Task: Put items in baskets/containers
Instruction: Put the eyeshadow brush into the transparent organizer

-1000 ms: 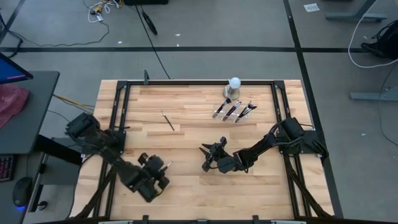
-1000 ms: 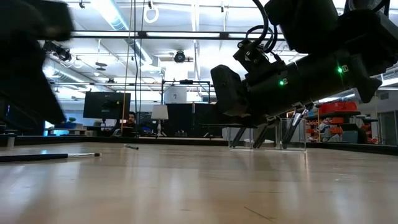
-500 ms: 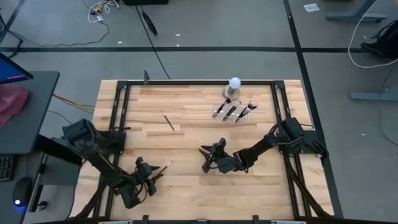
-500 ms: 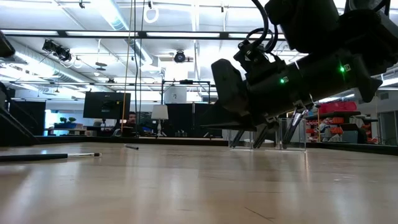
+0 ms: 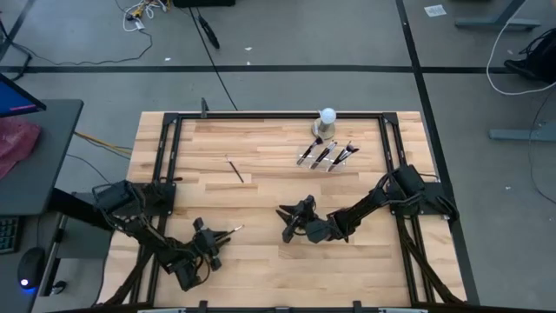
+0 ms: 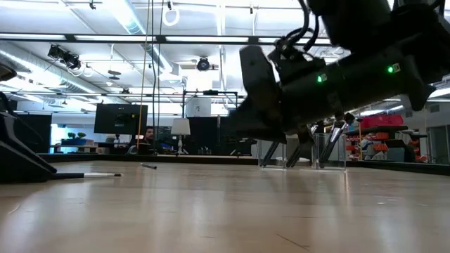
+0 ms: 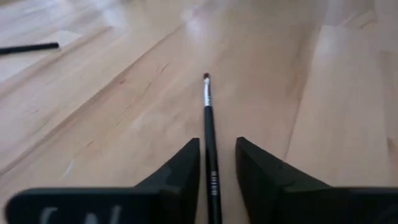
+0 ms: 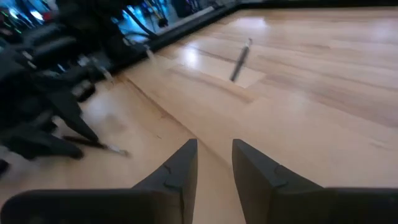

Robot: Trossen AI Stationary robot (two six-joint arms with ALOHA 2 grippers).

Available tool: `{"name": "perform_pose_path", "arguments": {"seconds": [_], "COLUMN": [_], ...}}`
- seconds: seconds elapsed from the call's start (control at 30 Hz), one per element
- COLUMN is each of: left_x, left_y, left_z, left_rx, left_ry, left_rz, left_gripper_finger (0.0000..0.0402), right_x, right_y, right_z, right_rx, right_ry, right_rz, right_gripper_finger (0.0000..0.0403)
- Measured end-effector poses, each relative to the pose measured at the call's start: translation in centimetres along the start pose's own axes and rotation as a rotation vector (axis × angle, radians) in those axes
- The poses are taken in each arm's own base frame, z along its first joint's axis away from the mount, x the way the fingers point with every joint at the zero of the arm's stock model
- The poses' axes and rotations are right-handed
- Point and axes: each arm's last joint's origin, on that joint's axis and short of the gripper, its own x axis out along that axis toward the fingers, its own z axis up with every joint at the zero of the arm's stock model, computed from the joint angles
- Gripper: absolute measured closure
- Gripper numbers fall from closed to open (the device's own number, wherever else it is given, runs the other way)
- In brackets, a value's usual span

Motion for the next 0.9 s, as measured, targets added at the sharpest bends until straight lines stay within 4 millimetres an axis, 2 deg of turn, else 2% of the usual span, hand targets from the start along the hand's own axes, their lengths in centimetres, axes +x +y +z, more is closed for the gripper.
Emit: {"name": "perform_pose_path", "arguments": {"seconds": [0.3,0.4,0.6,0.9], "left_x": [-0.1,-0.1,-0.2,-0.9], "left_y": [1.7,2.3,1.9,1.3], "left_z": [-2.0,-2.4,-2.1,0.4], "left_rx": [-0.056,-0.036,-0.037,-0.085], "left_ry": [-0.094,-0.108,-0.116,-0.063], "left_rz": [-0.044,-0.072,-0.096,-0.140], "left_gripper_finger": [0.0385,0.0387,0.0387,0.0387], "right_x": [-0.8,-0.9,-1.4,-2.5], "right_y": [1.5,1.9,2.5,3.4], "right_z": [0.9,1.2,1.6,1.7], "right_rx": [0.025,0.028,-0.010,-0.091], "right_ry": [-0.079,-0.087,-0.082,-0.054], "right_rz": [0.118,0.179,0.269,0.357], "right_gripper_finger": [0.0302,0.0302,0.0302,0.0302]}}
